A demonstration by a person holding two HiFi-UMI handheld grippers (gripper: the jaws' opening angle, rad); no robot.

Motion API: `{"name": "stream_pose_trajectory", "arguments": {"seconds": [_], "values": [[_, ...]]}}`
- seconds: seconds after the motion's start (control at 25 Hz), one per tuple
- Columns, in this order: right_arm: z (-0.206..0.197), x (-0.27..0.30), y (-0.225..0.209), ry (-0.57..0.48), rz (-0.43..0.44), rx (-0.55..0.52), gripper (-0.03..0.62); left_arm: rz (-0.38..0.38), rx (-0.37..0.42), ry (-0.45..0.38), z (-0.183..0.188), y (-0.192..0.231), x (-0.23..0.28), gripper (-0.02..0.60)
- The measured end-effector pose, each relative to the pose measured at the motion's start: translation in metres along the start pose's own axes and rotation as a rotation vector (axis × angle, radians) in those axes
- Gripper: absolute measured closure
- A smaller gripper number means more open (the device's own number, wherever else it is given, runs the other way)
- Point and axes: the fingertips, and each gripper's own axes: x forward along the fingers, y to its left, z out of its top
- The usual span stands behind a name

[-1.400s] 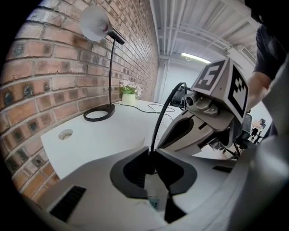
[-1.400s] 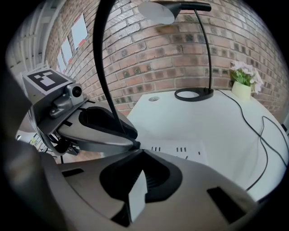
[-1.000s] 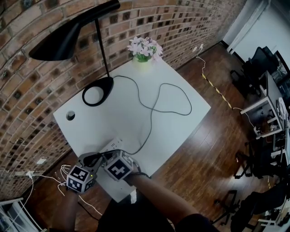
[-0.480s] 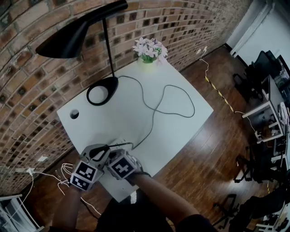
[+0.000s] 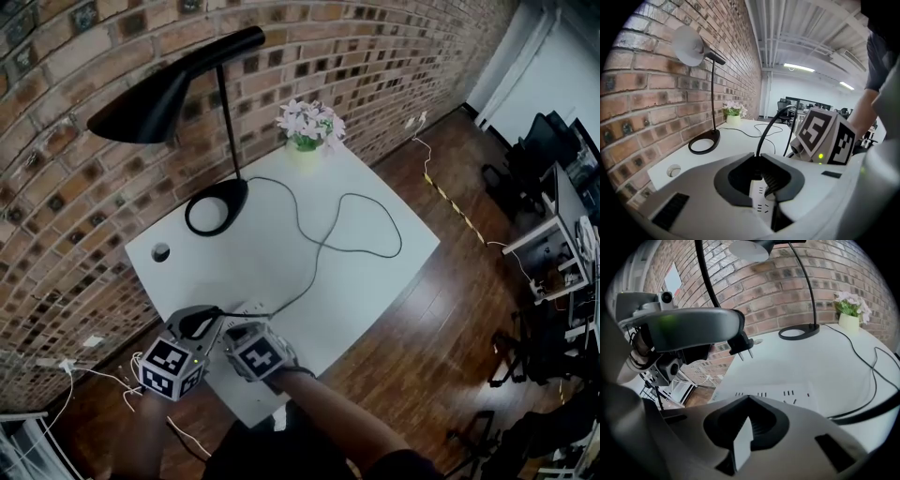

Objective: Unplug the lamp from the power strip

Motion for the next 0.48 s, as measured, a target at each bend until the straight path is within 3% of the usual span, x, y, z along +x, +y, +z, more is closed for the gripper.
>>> {"name": "stream_pose_trajectory", "arguments": {"seconds": [0.28, 0.48], "values": [[-0.004, -0.003, 0.006, -0.003, -0.022, -0.08, 0.595, 0.042, 0.022, 0.001, 0.003, 0.009, 0.004, 0.523], [0.002, -0.022, 0.023, -0.052, 0.037, -0.027, 0.595, 0.068, 0.004, 0.009, 0.002, 0.018, 0.003, 0.523]]}}
